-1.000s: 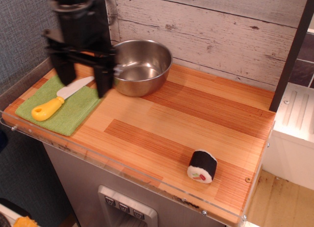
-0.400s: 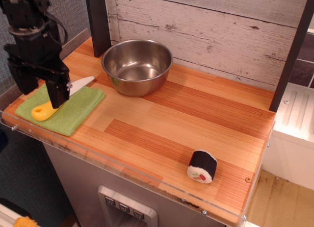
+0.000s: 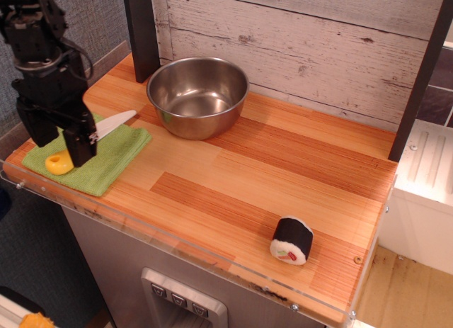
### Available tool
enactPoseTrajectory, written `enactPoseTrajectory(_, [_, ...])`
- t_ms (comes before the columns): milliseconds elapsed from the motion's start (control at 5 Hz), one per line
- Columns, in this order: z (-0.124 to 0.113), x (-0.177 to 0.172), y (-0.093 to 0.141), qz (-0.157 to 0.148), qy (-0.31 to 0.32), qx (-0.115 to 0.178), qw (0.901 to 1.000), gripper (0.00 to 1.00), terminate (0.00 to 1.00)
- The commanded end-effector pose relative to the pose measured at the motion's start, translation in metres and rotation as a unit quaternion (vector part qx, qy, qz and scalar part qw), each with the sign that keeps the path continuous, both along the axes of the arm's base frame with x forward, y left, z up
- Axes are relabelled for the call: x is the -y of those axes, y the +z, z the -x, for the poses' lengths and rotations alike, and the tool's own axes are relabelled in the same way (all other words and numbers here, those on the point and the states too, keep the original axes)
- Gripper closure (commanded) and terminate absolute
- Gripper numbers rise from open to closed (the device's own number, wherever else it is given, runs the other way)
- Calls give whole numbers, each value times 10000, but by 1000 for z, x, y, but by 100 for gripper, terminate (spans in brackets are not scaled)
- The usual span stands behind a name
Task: Move the knife to the back right corner of the table
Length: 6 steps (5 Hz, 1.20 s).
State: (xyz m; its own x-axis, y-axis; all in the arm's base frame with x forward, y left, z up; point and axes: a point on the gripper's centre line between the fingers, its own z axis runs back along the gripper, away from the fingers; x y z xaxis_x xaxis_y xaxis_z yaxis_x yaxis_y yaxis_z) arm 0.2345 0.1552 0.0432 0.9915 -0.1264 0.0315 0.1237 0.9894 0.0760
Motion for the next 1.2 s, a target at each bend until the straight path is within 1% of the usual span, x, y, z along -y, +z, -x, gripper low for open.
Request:
enactPoseTrajectory(0, [-1, -32, -1, 68, -36, 66, 9999, 0, 0])
enactPoseTrajectory(200, [-1, -30, -5, 85, -49, 34, 9999, 0, 0])
enactPoseTrajectory(400, [-2, -20, -10, 54, -158, -22, 9999, 0, 0])
enactPoseTrajectory(800, [-5, -3, -12, -24, -343, -22, 9994, 0, 0])
enactPoseTrajectory(1000, [-6, 0, -16, -31, -365, -56, 9993, 0, 0])
